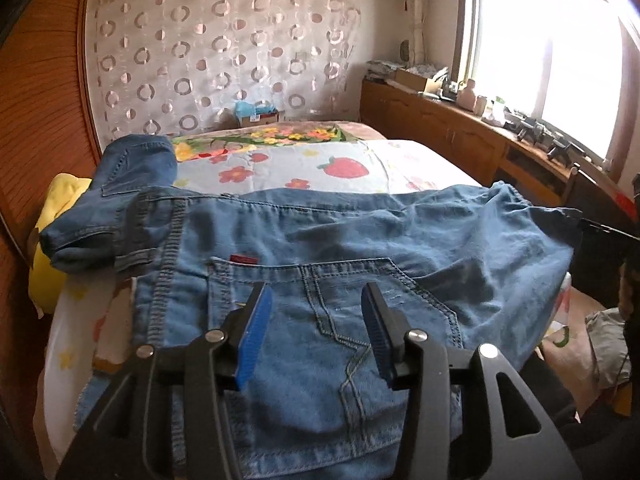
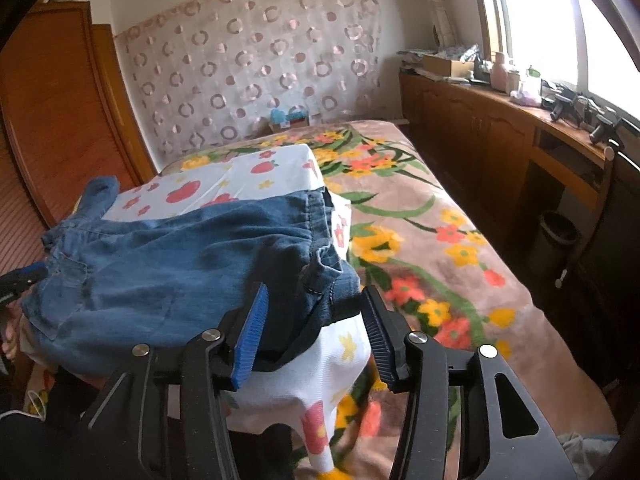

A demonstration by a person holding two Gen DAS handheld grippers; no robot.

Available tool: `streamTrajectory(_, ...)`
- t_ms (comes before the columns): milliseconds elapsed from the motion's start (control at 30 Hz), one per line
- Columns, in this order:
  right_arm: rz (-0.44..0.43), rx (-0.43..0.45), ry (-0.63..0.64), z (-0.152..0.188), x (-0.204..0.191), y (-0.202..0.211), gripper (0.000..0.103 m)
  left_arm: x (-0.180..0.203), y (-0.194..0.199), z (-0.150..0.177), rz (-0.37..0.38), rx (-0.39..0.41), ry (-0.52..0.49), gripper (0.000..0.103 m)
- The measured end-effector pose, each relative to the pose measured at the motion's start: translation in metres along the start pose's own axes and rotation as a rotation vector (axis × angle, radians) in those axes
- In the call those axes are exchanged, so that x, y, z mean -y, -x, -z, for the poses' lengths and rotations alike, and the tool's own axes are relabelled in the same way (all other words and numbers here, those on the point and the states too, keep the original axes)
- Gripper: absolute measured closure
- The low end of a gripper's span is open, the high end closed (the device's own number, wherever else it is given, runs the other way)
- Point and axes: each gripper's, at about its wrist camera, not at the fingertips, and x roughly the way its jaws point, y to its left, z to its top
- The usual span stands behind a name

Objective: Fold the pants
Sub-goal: 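Open both grippers and smooth the folded jeans near the back pocket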

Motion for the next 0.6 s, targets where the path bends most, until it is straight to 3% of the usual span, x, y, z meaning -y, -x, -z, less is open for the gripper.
streamTrajectory(300,-0.01,-0.004,-0.001,-0.001,-0.001,-0.002,0.052,0.008,-0.032,0.01,0.0,-0.097,0.019,0.057)
streamTrajectory(600,-0.004,0.002,0.008,-0.002,-0.002,-0.004,0.052,0.008,-0.042,0.019,0.001,-0.101,0.053,0.049)
